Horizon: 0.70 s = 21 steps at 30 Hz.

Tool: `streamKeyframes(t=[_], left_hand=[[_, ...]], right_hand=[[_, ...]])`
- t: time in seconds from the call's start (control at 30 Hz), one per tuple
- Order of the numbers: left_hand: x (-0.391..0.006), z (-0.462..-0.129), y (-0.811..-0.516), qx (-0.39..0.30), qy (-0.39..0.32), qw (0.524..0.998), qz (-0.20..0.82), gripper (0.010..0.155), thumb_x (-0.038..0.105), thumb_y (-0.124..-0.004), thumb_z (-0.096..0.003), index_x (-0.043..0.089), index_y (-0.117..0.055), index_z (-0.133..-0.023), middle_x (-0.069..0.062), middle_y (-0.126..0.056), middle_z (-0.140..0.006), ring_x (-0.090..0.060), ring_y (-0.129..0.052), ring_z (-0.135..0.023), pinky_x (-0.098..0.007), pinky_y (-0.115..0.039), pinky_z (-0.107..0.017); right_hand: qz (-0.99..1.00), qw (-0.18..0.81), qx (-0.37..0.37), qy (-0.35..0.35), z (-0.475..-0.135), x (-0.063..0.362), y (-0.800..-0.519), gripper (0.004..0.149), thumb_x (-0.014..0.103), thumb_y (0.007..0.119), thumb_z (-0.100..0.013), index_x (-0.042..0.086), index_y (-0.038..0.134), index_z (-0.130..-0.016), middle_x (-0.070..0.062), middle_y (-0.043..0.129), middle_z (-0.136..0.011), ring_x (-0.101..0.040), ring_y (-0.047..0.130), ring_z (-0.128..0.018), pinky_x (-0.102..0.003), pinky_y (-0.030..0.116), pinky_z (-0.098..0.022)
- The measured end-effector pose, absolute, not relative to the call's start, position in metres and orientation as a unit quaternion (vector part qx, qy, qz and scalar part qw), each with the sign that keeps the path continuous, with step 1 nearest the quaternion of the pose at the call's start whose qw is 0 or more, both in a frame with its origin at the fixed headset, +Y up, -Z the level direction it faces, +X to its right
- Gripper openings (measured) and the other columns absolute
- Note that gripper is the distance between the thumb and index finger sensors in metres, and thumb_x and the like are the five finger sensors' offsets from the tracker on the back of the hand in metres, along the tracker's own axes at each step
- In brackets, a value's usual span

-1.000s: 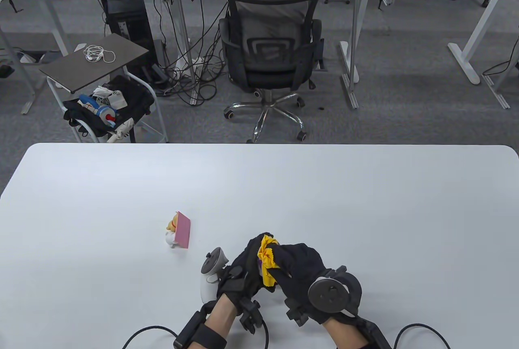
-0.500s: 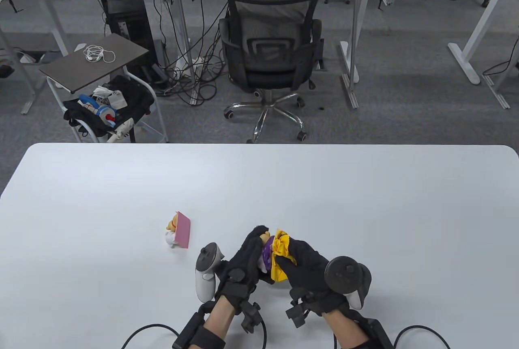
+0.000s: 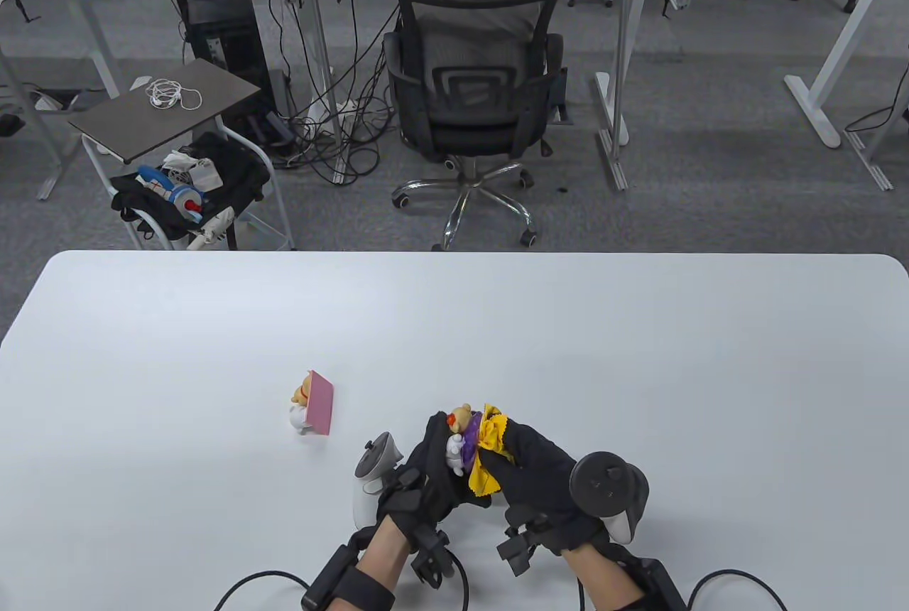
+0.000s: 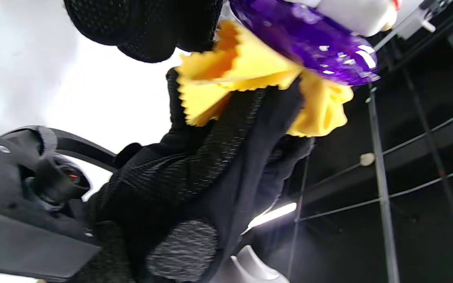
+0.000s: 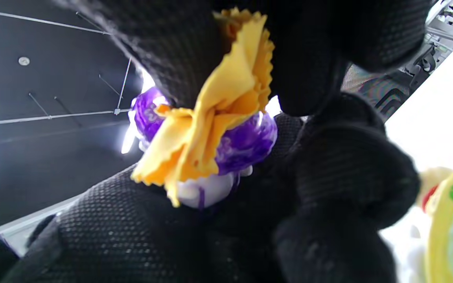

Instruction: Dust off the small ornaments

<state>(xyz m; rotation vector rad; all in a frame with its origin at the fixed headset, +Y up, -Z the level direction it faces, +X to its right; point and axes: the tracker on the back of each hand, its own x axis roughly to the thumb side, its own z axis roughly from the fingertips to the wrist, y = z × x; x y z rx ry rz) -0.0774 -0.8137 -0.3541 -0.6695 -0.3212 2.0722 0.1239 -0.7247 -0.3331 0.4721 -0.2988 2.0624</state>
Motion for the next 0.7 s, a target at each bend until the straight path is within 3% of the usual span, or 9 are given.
streamKeyframes(t=[0.1, 0.13, 0.2, 0.33, 0.47, 0.6, 0.7], left_hand=[[-0.080, -0.357, -0.815, -0.255, -0.129, 0.427, 0.858, 0.072, 0.073, -0.049, -0.0568, 0.035, -0.025, -0.113, -0.012, -0.067, -0.103, -0.032, -0.080, -0.084, -0.045, -0.074, -0.061], [-0.081, -0.357, -0.815, -0.248, -0.129, 0.423, 0.862, 0.069, 0.072, -0.051, -0.0579, 0.038, -0.025, -0.112, -0.011, -0.062, -0.102, -0.026, -0.084, -0.079, -0.042, -0.077, -0.058], [-0.087, -0.357, -0.815, -0.237, -0.100, 0.454, 0.853, 0.065, 0.069, -0.055, -0.0592, 0.041, -0.027, -0.111, -0.011, -0.058, -0.100, -0.018, -0.086, -0.071, -0.038, -0.079, -0.055], [-0.090, -0.354, -0.813, -0.227, -0.073, 0.517, 0.822, 0.063, 0.067, -0.056, -0.0596, 0.041, -0.031, -0.111, -0.013, -0.055, -0.101, -0.020, -0.084, -0.073, -0.040, -0.078, -0.056], [-0.087, -0.351, -0.811, -0.214, -0.077, 0.542, 0.809, 0.058, 0.067, -0.054, -0.0590, 0.044, -0.038, -0.110, -0.012, -0.059, -0.098, -0.020, -0.086, -0.071, -0.040, -0.078, -0.055], [-0.090, -0.354, -0.809, -0.205, -0.085, 0.517, 0.826, 0.054, 0.065, -0.058, -0.0598, 0.043, -0.048, -0.108, -0.010, -0.070, -0.088, -0.017, -0.093, -0.056, -0.038, -0.083, -0.044], [-0.090, -0.355, -0.809, -0.210, -0.084, 0.541, 0.810, 0.054, 0.064, -0.056, -0.0596, 0.042, -0.048, -0.108, -0.009, -0.071, -0.088, -0.017, -0.094, -0.055, -0.038, -0.083, -0.043]], right_hand=[[0.870, 0.424, 0.192, -0.160, -0.330, 0.127, -0.718, 0.051, 0.032, 0.090, -0.046, 0.019, 0.079, -0.094, -0.010, 0.089, -0.078, -0.031, 0.095, -0.063, -0.052, 0.079, -0.051], [0.871, 0.418, 0.188, -0.177, -0.330, 0.128, -0.716, 0.052, 0.032, 0.089, -0.047, 0.018, 0.077, -0.095, -0.010, 0.088, -0.078, -0.031, 0.094, -0.063, -0.052, 0.079, -0.052], [0.861, 0.422, 0.198, -0.205, -0.325, 0.130, -0.710, 0.055, 0.031, 0.088, -0.048, 0.018, 0.072, -0.099, -0.011, 0.084, -0.081, -0.032, 0.090, -0.067, -0.055, 0.074, -0.057], [0.872, 0.358, 0.260, -0.209, -0.314, 0.111, -0.705, 0.052, 0.032, 0.089, -0.047, 0.023, 0.076, -0.097, -0.008, 0.084, -0.083, -0.034, 0.080, -0.078, -0.062, 0.058, -0.067], [0.887, 0.273, 0.284, -0.240, -0.308, 0.100, -0.708, 0.048, 0.034, 0.089, -0.047, 0.023, 0.081, -0.093, -0.008, 0.086, -0.079, -0.033, 0.080, -0.076, -0.063, 0.058, -0.067], [0.891, 0.313, 0.223, -0.242, -0.319, 0.115, -0.710, 0.046, 0.029, 0.087, -0.048, 0.019, 0.081, -0.093, -0.012, 0.085, -0.077, -0.036, 0.080, -0.072, -0.062, 0.060, -0.065], [0.887, 0.347, 0.204, -0.227, -0.325, 0.124, -0.714, 0.047, 0.030, 0.087, -0.048, 0.018, 0.081, -0.093, -0.012, 0.085, -0.077, -0.035, 0.081, -0.071, -0.061, 0.061, -0.064]])
